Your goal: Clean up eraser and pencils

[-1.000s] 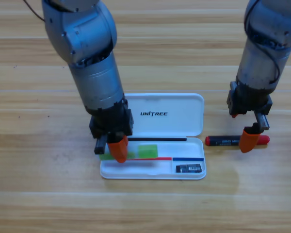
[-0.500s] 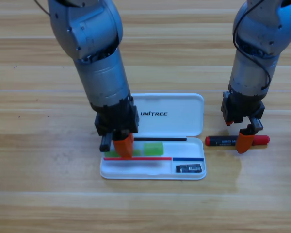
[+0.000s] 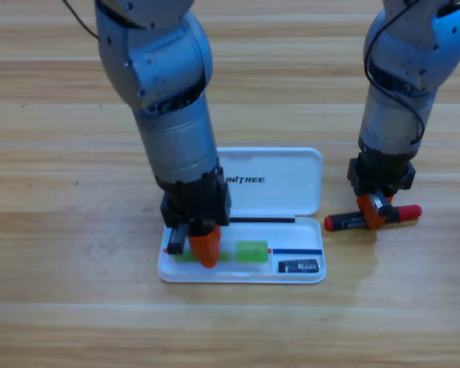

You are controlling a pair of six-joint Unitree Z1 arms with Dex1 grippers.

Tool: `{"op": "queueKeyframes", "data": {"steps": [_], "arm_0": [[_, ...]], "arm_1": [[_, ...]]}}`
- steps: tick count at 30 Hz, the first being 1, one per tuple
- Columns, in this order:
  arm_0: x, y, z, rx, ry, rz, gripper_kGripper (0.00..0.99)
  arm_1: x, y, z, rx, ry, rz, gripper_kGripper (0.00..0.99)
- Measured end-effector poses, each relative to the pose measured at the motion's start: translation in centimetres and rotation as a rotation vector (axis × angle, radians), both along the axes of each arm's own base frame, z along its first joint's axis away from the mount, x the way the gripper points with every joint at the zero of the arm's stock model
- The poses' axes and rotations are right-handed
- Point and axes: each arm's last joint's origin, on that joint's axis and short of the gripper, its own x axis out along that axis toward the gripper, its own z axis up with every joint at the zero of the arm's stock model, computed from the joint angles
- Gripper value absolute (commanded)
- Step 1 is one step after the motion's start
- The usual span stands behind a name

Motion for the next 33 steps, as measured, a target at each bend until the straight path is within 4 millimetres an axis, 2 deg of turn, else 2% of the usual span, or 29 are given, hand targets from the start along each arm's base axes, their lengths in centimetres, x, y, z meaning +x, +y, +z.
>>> {"op": "queueKeyframes", "data": {"steps": [5, 11, 13, 18, 20, 24, 30, 31, 33], "arm_0": [[0.1, 0.0, 0.1, 0.003, -0.009, 0.003, 0.000], [0.3, -0.2, -0.5, 0.019, -0.008, 0.005, 0.000], [0.3, -0.2, -0.8, 0.026, -0.007, 0.005, 0.000], [0.4, -0.3, -1.0, 0.031, -0.004, 0.005, 0.000], [0.4, -0.3, -1.0, 0.032, -0.004, 0.005, 0.000], [0.4, -0.3, -1.1, 0.034, -0.005, 0.005, 0.000], [0.4, -0.3, -1.1, 0.037, -0.009, 0.005, 0.000], [0.4, -0.3, -1.1, 0.037, -0.009, 0.005, 0.064], [0.4, -0.3, -1.1, 0.037, -0.009, 0.006, 0.672]], "arm_1": [[0.0, 0.0, 0.0, 0.000, 0.000, -0.002, 0.000], [-0.2, -0.1, 0.6, 0.005, -0.006, -0.104, 0.000], [-0.7, -0.5, 2.0, 0.012, -0.014, -0.118, 0.000], [-2.5, -1.9, 7.3, 0.069, -0.071, -0.151, 0.000], [-2.9, -2.2, 8.5, 0.090, -0.086, -0.152, 0.000], [-3.3, -2.6, 9.2, 0.098, -0.094, -0.155, 0.000], [-3.5, -2.7, 9.2, 0.097, -0.092, -0.156, 0.000], [-3.5, -2.7, 9.2, 0.097, -0.093, -0.156, 0.000], [-3.5, -2.7, 9.3, 0.098, -0.093, -0.156, 0.000]]}}
